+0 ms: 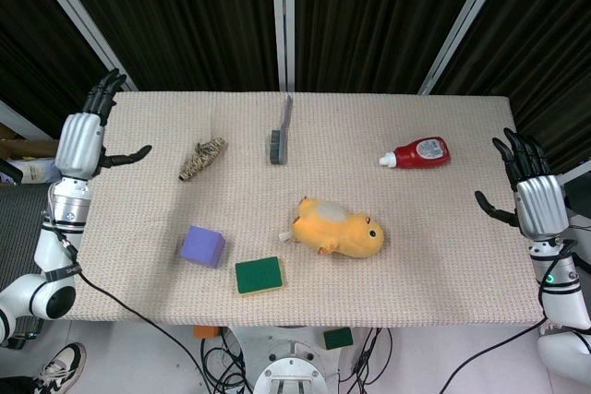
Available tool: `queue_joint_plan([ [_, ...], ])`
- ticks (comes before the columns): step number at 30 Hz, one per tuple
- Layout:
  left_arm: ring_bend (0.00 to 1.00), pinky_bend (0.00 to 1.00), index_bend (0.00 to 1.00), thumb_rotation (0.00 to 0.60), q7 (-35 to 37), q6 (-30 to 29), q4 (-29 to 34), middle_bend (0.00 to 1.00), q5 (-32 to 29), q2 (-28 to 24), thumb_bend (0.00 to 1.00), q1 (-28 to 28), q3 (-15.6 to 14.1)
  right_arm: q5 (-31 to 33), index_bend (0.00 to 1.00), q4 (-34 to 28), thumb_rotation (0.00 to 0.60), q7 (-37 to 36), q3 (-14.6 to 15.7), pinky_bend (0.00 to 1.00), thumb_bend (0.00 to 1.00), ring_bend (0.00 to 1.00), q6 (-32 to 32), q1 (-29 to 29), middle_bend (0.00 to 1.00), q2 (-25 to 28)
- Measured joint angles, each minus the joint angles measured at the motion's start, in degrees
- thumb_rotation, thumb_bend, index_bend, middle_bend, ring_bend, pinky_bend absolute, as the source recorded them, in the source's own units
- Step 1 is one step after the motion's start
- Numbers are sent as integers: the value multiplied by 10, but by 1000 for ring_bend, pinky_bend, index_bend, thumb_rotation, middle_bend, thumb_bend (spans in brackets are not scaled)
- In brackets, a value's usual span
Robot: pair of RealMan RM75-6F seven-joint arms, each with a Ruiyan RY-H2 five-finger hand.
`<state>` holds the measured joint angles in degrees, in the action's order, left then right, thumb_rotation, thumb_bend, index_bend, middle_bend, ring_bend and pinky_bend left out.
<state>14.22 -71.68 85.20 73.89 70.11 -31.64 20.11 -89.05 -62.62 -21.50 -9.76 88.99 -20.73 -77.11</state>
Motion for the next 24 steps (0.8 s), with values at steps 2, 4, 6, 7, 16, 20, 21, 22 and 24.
queue_joint_plan([
  [2,37,270,0,600,-1,0,2,0,0,0,123,0,0,0,0,0,600,-1,-1,0,290,0,-2,-1,0,0],
  [4,37,270,0,600,-3,-1,4,0,1,0,124,0,-2,-1,0,0,600,-1,0,0,289,0,-4,-3,0,0],
  [6,37,270,0,600,-7,-1,6,0,1,-1,124,0,-4,-2,0,0,600,-1,1,0,290,0,-6,-4,0,0],
  [7,37,270,0,600,-8,-1,7,0,1,-1,124,0,-5,-2,0,0,600,0,1,0,290,0,-7,-5,0,0],
  [16,37,268,0,600,-11,-4,8,5,2,-2,127,3,-10,-16,0,-15,600,5,2,0,329,0,-4,-13,0,4],
  [20,37,265,0,600,-12,-5,9,7,0,-6,135,6,-11,-26,0,-42,600,4,6,0,317,0,-6,-16,0,17],
  [21,37,262,0,600,-13,-6,10,8,-2,-6,138,7,-11,-29,0,-52,600,4,8,0,300,0,-9,-18,0,22],
  [22,37,258,0,600,-14,-7,11,9,-3,-7,138,8,-11,-32,0,-67,592,4,10,0,258,0,-14,-20,0,31],
  [24,37,255,0,600,-16,-9,12,9,-4,-7,136,9,-11,-36,0,-97,512,7,13,0,192,0,-28,-25,0,47],
])
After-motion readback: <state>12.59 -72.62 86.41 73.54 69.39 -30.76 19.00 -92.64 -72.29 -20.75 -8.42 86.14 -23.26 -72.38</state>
